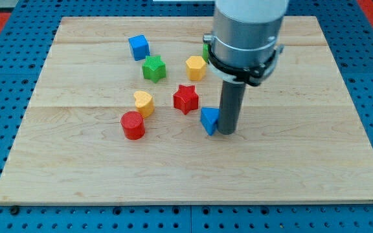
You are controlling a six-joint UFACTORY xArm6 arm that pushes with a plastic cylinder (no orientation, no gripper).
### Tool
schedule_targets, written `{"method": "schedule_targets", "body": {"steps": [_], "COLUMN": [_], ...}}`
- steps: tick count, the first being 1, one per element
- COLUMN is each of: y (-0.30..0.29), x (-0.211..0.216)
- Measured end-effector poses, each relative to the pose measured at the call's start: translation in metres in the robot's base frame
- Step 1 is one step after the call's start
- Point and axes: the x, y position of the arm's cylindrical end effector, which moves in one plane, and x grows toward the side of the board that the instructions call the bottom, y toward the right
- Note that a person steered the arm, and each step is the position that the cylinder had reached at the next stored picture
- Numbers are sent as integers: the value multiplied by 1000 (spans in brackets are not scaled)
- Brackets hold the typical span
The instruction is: Separate the blue triangle from the red star
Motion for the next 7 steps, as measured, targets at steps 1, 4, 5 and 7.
{"method": "schedule_targets", "body": {"steps": [1,4,5,7], "y": [-6,73,69,43], "x": [-6,32,-20,-82]}}
